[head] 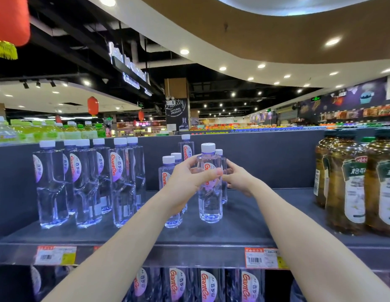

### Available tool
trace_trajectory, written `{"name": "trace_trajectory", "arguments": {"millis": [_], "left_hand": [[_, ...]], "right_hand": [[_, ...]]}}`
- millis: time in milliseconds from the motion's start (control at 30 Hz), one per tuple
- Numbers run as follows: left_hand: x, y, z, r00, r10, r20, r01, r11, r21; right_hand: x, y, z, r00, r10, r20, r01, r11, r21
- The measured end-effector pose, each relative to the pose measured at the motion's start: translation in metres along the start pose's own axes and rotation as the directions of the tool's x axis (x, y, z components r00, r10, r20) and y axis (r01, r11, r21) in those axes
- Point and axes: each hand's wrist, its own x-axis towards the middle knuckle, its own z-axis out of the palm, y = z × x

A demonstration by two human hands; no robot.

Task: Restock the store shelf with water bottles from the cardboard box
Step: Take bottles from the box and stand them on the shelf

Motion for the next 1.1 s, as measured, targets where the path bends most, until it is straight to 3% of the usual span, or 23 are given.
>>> {"name": "trace_trajectory", "arguments": {"millis": [133,233,300,400,500,600,733,867,967,1100], "left_hand": [[0.010,-0.007,0.008,1.000,-0.004,0.016,0.004,1.000,0.029],[0.020,-0.016,0.016,1.000,-0.012,-0.005,0.012,0.999,0.048],[0.025,-0.024,0.021,0.999,-0.018,-0.044,0.020,0.998,0.055],[0.035,-0.036,0.028,0.995,-0.043,-0.095,0.048,0.998,0.051],[0.041,-0.048,0.031,0.991,-0.074,-0.111,0.078,0.997,0.028],[0.043,-0.052,0.030,0.994,-0.084,-0.073,0.085,0.996,0.010],[0.039,-0.051,0.024,0.990,-0.144,0.005,0.143,0.986,0.082],[0.024,-0.051,0.018,0.966,-0.238,-0.098,0.256,0.929,0.268],[0.011,-0.057,0.012,0.973,-0.225,-0.051,0.228,0.902,0.366],[0.016,-0.066,0.007,0.979,-0.177,-0.098,0.202,0.887,0.415]], "right_hand": [[-0.002,-0.001,-0.004,0.978,0.136,-0.161,-0.146,0.988,-0.053],[-0.022,-0.012,-0.011,0.946,0.069,-0.318,-0.104,0.990,-0.094],[-0.044,-0.023,-0.012,0.965,0.059,-0.254,-0.076,0.995,-0.060],[-0.078,-0.032,-0.006,0.999,0.053,-0.006,-0.053,0.999,-0.013],[-0.092,-0.030,-0.003,0.997,0.036,0.071,-0.028,0.993,-0.115],[-0.094,-0.022,0.004,0.998,0.028,0.062,-0.018,0.988,-0.151],[-0.091,-0.013,0.016,0.998,-0.027,-0.060,0.020,0.992,-0.127],[-0.089,-0.009,0.014,0.997,-0.033,-0.066,0.026,0.994,-0.105],[-0.087,-0.007,0.013,0.996,-0.047,-0.072,0.037,0.989,-0.141],[-0.083,-0.006,0.014,0.992,-0.076,-0.101,0.056,0.981,-0.183]]}}
